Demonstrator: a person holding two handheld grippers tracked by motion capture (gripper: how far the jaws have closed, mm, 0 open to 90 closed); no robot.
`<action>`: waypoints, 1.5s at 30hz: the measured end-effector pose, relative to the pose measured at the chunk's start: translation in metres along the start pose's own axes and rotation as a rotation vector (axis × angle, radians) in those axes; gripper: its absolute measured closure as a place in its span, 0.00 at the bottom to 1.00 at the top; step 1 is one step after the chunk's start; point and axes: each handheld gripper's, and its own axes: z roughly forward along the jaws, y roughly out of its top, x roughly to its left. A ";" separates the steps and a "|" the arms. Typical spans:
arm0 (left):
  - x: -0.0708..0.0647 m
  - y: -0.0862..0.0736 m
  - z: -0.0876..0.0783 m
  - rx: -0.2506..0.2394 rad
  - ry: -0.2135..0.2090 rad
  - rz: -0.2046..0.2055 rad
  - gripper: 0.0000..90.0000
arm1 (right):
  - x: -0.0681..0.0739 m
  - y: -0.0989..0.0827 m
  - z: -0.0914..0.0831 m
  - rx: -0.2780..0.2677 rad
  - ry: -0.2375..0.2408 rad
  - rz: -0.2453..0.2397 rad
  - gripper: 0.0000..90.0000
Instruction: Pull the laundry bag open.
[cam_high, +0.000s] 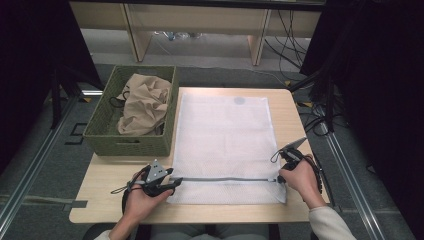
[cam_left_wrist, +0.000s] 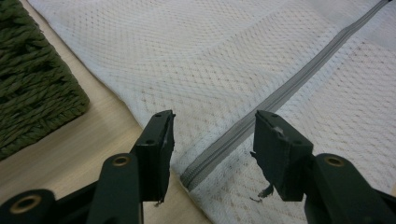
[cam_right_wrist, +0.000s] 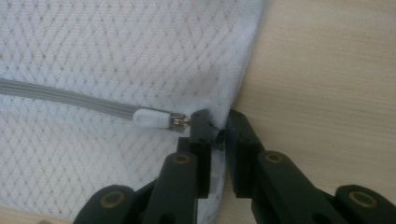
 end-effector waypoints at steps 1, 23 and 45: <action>0.000 0.000 0.000 0.000 0.000 0.000 0.54 | -0.005 0.001 0.003 -0.043 -0.005 -0.082 0.95; -0.012 0.022 0.007 -0.035 -0.101 0.035 0.58 | -0.004 -0.005 -0.019 -0.105 0.038 -0.090 0.96; -0.060 0.090 0.077 -0.046 -0.333 0.170 0.77 | 0.008 -0.009 -0.041 -0.166 0.055 -0.128 0.96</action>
